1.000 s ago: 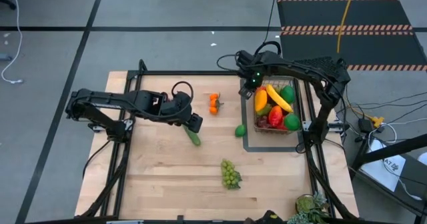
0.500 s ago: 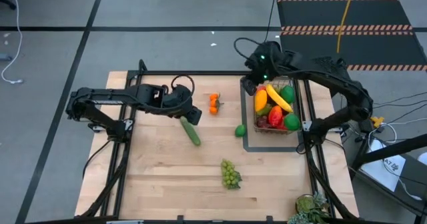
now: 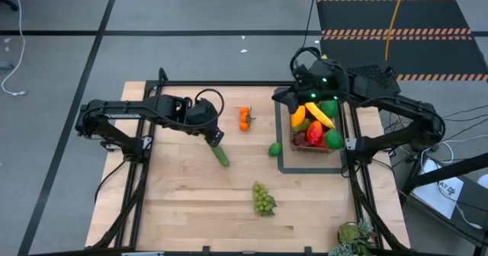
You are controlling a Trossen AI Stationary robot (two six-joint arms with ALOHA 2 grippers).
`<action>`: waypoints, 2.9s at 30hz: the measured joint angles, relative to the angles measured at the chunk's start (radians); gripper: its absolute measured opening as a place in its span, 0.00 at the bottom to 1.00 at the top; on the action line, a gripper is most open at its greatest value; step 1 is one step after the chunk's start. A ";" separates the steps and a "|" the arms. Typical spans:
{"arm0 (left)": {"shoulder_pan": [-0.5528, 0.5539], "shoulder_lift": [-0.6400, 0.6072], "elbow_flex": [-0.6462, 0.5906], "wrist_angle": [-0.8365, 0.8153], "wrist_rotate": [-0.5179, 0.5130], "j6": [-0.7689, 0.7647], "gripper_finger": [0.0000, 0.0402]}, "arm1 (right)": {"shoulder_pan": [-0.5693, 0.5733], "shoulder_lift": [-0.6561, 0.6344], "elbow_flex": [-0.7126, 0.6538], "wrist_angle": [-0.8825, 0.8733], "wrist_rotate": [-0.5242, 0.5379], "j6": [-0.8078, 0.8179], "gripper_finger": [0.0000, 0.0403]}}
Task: Build produce basket
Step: Put the green cucumber into the wire basket
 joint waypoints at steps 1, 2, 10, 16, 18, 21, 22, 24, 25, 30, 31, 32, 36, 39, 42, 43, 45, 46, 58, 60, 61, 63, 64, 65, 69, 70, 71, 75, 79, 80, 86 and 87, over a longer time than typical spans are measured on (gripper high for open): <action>0.000 0.000 0.000 0.001 0.002 0.030 0.67 | 0.016 -0.011 0.000 0.018 0.010 0.033 0.07; 0.001 0.000 0.000 0.004 0.002 0.064 0.67 | 0.036 -0.022 0.000 0.030 0.031 0.062 0.07; -0.009 0.000 0.000 0.183 -0.078 0.370 0.67 | 0.190 -0.101 0.001 0.050 0.222 0.137 0.07; 0.002 -0.002 -0.016 0.221 -0.087 0.308 0.67 | 0.231 -0.131 0.001 0.040 0.239 0.133 0.07; 0.012 -0.002 -0.053 0.219 -0.081 0.204 0.67 | 0.233 -0.134 0.001 0.021 0.239 0.110 0.07; 0.028 -0.001 -0.108 0.201 -0.003 0.000 0.67 | 0.226 -0.134 0.001 -0.013 0.239 0.050 0.07; 0.034 -0.001 -0.123 0.203 0.030 -0.070 0.67 | 0.219 -0.134 0.001 -0.028 0.238 0.031 0.07; 0.037 -0.001 -0.156 0.210 0.063 -0.216 0.67 | 0.210 -0.134 0.001 -0.055 0.237 -0.007 0.07; 0.037 -0.001 -0.173 0.208 0.077 -0.286 0.67 | 0.206 -0.134 0.001 -0.068 0.237 -0.023 0.07; 0.032 -0.001 -0.249 0.225 0.164 -0.529 0.67 | 0.182 -0.148 0.002 -0.100 0.231 -0.123 0.07; 0.030 -0.001 -0.263 0.227 0.165 -0.560 0.67 | 0.176 -0.151 0.002 -0.104 0.231 -0.155 0.07; 0.025 -0.001 -0.280 0.231 0.161 -0.586 0.67 | 0.171 -0.154 0.002 -0.103 0.232 -0.192 0.07; 0.009 0.000 -0.362 0.231 0.138 -0.705 0.67 | 0.150 -0.160 0.002 -0.101 0.231 -0.374 0.07; -0.008 0.000 -0.413 0.252 0.146 -0.781 0.72 | 0.137 -0.158 0.002 -0.101 0.210 -0.444 0.07; -0.021 0.000 -0.450 0.283 0.147 -0.817 0.82 | 0.126 -0.166 0.002 -0.103 0.150 -0.468 0.07; -0.023 0.000 -0.462 0.289 0.148 -0.842 0.86 | 0.126 -0.168 0.002 -0.103 0.141 -0.475 0.07; -0.024 0.000 -0.483 0.313 0.150 -0.894 0.95 | 0.126 -0.166 0.002 -0.108 0.129 -0.494 0.07; -0.024 0.000 -0.493 0.332 0.149 -0.908 0.97 | 0.126 -0.164 0.002 -0.109 0.130 -0.506 0.07; -0.009 0.000 -0.712 0.653 0.063 -0.980 0.85 | 0.125 -0.159 0.002 -0.108 0.130 -0.574 0.07; -0.009 0.000 -0.733 0.653 0.054 -0.991 0.85 | 0.125 -0.159 0.002 -0.108 0.130 -0.572 0.07; -0.010 0.000 -0.743 0.654 0.045 -0.993 0.85 | 0.125 -0.159 0.002 -0.109 0.130 -0.572 0.07; -0.010 0.000 -0.765 0.665 0.026 -0.993 0.85 | 0.125 -0.159 0.002 -0.109 0.130 -0.572 0.07; -0.010 0.000 -0.777 0.675 0.023 -0.991 0.85 | 0.126 -0.160 0.002 -0.109 0.130 -0.572 0.07; -0.009 0.000 -0.787 0.683 0.023 -0.991 0.85 | 0.126 -0.160 0.002 -0.109 0.130 -0.572 0.07; -0.008 0.000 -0.819 0.745 0.021 -0.991 0.85 | 0.126 -0.161 0.002 -0.109 0.130 -0.572 0.07; -0.008 0.000 -0.826 0.758 0.018 -0.993 0.85 | 0.126 -0.161 0.002 -0.109 0.130 -0.572 0.07; -0.008 0.000 -0.831 0.771 0.013 -0.997 0.85 | 0.126 -0.161 0.002 -0.109 0.130 -0.572 0.07; -0.007 0.000 -0.835 0.803 -0.025 -1.022 0.85 | 0.125 -0.158 0.002 -0.108 0.131 -0.588 0.07; -0.005 0.000 -0.835 0.866 -0.038 -1.024 0.85 | 0.125 -0.150 0.002 -0.103 0.134 -0.598 0.07; -0.005 0.000 -0.835 0.879 -0.043 -1.024 0.85 | 0.125 -0.148 0.002 -0.101 0.135 -0.598 0.07; -0.005 0.002 -0.835 0.908 -0.082 -1.007 0.85 | 0.124 -0.130 0.002 -0.069 0.136 -0.597 0.07; -0.006 0.013 -0.835 0.909 -0.108 -0.994 0.85 | 0.121 -0.126 0.002 -0.062 0.137 -0.597 0.07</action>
